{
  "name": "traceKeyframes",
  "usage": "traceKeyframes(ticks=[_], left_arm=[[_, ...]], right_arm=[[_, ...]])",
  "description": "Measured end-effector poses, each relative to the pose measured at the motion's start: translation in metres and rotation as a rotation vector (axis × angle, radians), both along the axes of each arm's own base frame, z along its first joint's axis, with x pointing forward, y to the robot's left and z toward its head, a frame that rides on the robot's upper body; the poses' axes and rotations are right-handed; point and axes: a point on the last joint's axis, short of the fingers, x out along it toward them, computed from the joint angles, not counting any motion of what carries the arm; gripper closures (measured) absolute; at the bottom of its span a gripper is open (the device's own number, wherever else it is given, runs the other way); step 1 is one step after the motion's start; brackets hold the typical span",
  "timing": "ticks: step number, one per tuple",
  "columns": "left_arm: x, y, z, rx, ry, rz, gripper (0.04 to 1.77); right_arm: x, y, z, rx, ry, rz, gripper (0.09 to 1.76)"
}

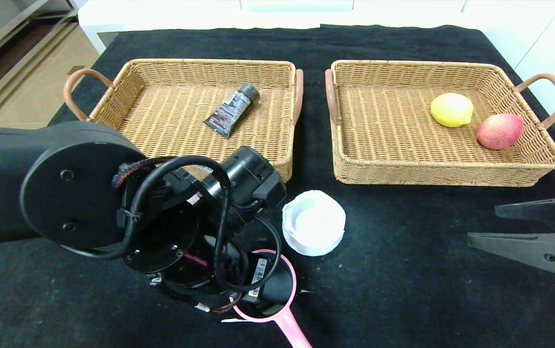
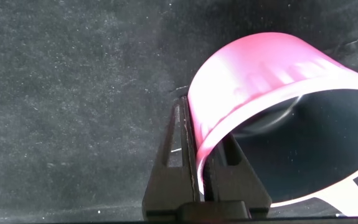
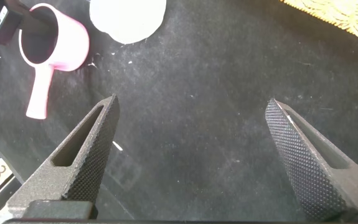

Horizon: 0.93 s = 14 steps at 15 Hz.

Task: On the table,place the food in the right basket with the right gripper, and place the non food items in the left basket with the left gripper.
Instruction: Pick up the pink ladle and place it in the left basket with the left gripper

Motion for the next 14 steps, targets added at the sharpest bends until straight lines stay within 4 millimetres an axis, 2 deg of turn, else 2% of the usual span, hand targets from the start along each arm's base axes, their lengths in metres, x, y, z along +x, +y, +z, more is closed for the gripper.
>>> traceKeyframes(ticks=[3, 6, 14], left_arm=[[-0.002, 0.0, 0.002, -0.005, -0.005, -0.003, 1.64], [-0.005, 0.003, 0.014, -0.031, -0.034, -0.006, 1.64], [-0.012, 0.024, 0.074, -0.099, -0.188, 0.014, 1.64]], right_arm=[[0.0, 0.0, 0.0, 0.0, 0.0, 0.0, 0.14], [0.0, 0.0, 0.0, 0.0, 0.001, 0.0, 0.14], [-0.001, 0.0, 0.0, 0.001, -0.002, 0.001, 0.14]])
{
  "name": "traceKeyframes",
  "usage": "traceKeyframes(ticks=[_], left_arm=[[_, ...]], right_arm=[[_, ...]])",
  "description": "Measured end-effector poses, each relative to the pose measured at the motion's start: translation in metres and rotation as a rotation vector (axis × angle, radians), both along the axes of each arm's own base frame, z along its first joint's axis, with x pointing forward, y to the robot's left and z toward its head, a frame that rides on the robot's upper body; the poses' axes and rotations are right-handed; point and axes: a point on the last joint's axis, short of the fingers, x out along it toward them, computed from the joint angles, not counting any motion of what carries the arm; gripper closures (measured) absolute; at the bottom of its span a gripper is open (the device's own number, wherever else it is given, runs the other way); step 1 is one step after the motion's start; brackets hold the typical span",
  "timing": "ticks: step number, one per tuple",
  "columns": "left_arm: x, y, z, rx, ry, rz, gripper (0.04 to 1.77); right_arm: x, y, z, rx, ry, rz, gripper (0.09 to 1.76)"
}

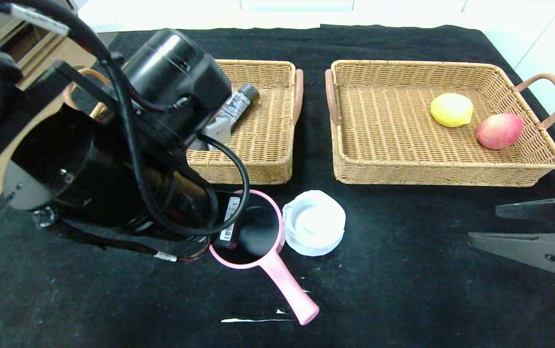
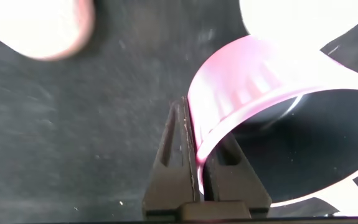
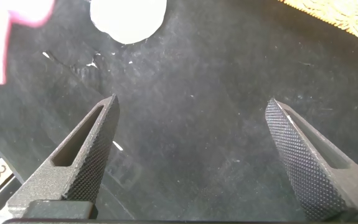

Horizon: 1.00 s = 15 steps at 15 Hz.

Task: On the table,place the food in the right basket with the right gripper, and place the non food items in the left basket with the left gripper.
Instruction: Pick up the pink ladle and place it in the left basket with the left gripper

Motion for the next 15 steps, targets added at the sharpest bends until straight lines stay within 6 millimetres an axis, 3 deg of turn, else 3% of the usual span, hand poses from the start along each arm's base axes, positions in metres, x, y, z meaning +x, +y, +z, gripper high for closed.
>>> traceKeyframes(ticks=[6, 15], left_arm=[[0.012, 0.019, 0.032, -0.022, -0.123, 0.036, 1.64], [0.053, 0.083, 0.062, -0.074, -0.262, 0.223, 1.64]], right_arm=[[-0.002, -0.001, 0.001, 0.003, -0.007, -0.001, 0.14], [-0.002, -0.001, 0.001, 0.003, -0.007, -0.001, 0.14]])
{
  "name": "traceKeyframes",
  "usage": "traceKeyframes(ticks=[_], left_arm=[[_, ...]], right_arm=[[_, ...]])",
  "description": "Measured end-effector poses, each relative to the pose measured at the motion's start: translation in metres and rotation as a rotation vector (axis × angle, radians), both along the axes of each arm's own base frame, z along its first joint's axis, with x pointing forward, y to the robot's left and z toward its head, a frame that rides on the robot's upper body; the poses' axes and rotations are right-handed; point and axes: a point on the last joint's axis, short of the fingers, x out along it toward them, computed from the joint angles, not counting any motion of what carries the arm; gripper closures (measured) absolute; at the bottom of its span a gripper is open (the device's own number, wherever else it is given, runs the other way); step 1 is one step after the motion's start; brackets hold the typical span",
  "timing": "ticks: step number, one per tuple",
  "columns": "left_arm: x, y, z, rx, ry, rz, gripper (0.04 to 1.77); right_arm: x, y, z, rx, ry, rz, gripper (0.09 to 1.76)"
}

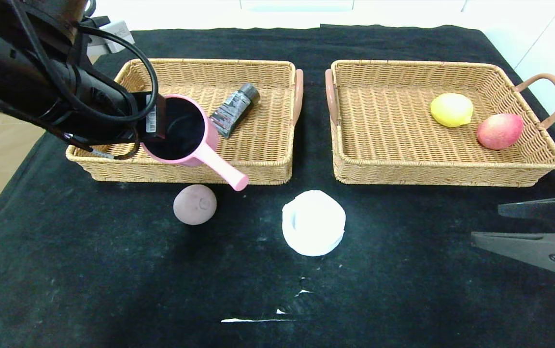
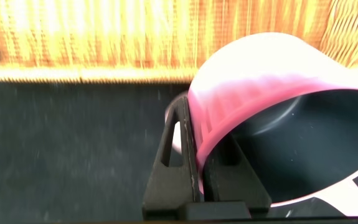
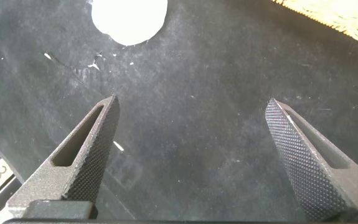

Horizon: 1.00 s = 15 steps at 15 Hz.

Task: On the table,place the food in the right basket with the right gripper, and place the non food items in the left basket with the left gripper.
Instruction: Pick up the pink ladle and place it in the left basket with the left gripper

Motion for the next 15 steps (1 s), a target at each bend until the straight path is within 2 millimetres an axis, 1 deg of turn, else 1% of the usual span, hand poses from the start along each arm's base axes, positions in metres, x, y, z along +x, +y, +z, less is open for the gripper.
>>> traceKeyframes(ticks=[3, 7, 11, 15], left_arm=[[0.014, 0.021, 0.007, -0.063, -0.072, 0.038, 1.64], [0.042, 0.047, 0.01, -0.129, -0.184, 0.087, 1.64], [0.069, 0.073, 0.003, -0.178, -0.251, 0.102, 1.64], [0.094, 0.088, -0.008, -0.196, -0.342, 0.11, 1.64]], right_arm=[[0.0, 0.0, -0.001, -0.001, 0.004, 0.001, 0.14], [0.001, 0.0, -0.002, -0.002, 0.007, 0.001, 0.14], [0.001, 0.0, -0.002, -0.002, 0.005, 0.001, 0.14], [0.001, 0.0, -0.001, -0.001, 0.006, 0.0, 0.14]])
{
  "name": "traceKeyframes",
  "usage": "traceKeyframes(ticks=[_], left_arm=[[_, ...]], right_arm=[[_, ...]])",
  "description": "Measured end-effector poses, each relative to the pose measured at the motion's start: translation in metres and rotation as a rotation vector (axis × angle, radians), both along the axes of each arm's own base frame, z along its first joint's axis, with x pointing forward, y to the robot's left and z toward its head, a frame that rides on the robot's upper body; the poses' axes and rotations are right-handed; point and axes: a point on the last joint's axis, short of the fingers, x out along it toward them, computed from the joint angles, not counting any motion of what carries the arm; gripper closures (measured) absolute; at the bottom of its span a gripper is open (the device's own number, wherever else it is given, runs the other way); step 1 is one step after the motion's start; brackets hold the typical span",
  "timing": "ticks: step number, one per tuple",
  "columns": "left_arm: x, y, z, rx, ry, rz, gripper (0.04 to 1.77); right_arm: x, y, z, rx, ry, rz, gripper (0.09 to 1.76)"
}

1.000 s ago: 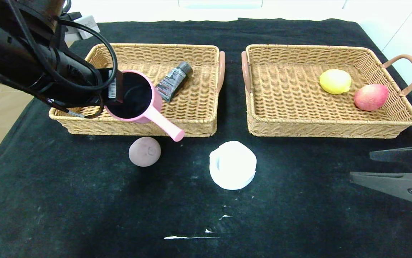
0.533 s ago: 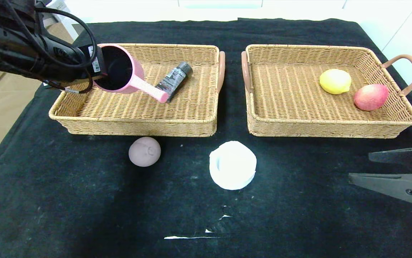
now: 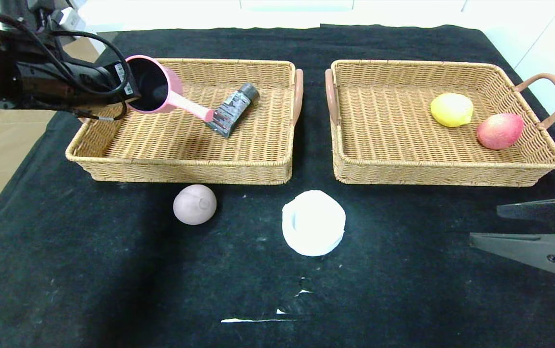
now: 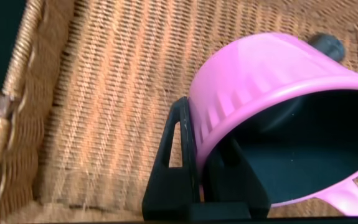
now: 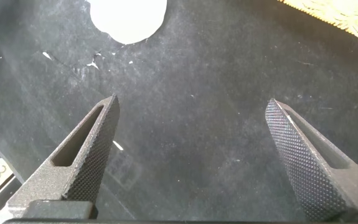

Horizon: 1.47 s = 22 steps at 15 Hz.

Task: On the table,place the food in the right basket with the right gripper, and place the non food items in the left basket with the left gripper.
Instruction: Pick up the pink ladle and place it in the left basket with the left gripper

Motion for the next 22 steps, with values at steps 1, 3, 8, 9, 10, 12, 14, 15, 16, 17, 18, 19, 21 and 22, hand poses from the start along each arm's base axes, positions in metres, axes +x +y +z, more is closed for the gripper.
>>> traceKeyframes(ticks=[1, 3, 8, 9, 10, 12, 14, 15, 16, 17, 18, 19, 21, 22], left_arm=[[0.005, 0.003, -0.004, -0.003, -0.009, -0.004, 1.64], [0.014, 0.009, -0.011, -0.011, -0.02, -0.022, 1.64], [0.024, 0.016, -0.02, -0.01, -0.017, -0.016, 1.64], [0.025, 0.016, -0.021, -0.01, -0.016, -0.014, 1.64], [0.025, 0.017, -0.022, -0.01, -0.013, -0.013, 1.64], [0.025, 0.018, -0.022, -0.009, -0.012, -0.01, 1.49], [0.025, 0.018, -0.022, -0.01, -0.01, -0.009, 1.17], [0.025, 0.018, -0.022, -0.009, -0.009, -0.01, 1.04], [0.025, 0.018, -0.023, -0.009, -0.006, -0.01, 0.92], [0.025, 0.018, -0.023, -0.01, -0.005, -0.011, 0.83], [0.025, 0.018, -0.023, -0.01, -0.005, -0.011, 0.74], [0.025, 0.018, -0.024, -0.01, -0.003, -0.01, 0.66], [0.025, 0.018, -0.024, -0.01, -0.002, -0.009, 0.53], [0.025, 0.018, -0.024, -0.01, -0.001, -0.009, 0.48]], right_arm=[[0.0, 0.0, 0.0, 0.0, 0.0, 0.0, 0.14], [0.0, 0.0, 0.0, 0.0, 0.0, -0.001, 0.14], [0.001, 0.0, 0.0, 0.0, 0.0, -0.002, 0.14], [0.001, 0.0, 0.0, 0.0, 0.0, -0.002, 0.14], [0.001, 0.0, 0.0, 0.0, 0.001, -0.002, 0.14], [0.001, 0.0, 0.0, 0.0, 0.0, -0.002, 0.14], [0.001, 0.0, 0.0, 0.0, 0.0, -0.002, 0.14], [0.001, 0.0, 0.0, 0.0, 0.0, -0.002, 0.14], [0.0, 0.0, 0.0, 0.0, 0.0, -0.002, 0.14], [0.0, -0.001, 0.0, 0.0, -0.002, -0.005, 0.14], [0.001, -0.001, 0.0, 0.0, -0.003, -0.005, 0.14], [0.001, -0.001, 0.001, 0.0, -0.003, -0.005, 0.14], [0.001, -0.001, 0.001, 0.0, -0.004, -0.006, 0.14], [0.001, -0.001, 0.001, 0.0, -0.003, -0.006, 0.14]])
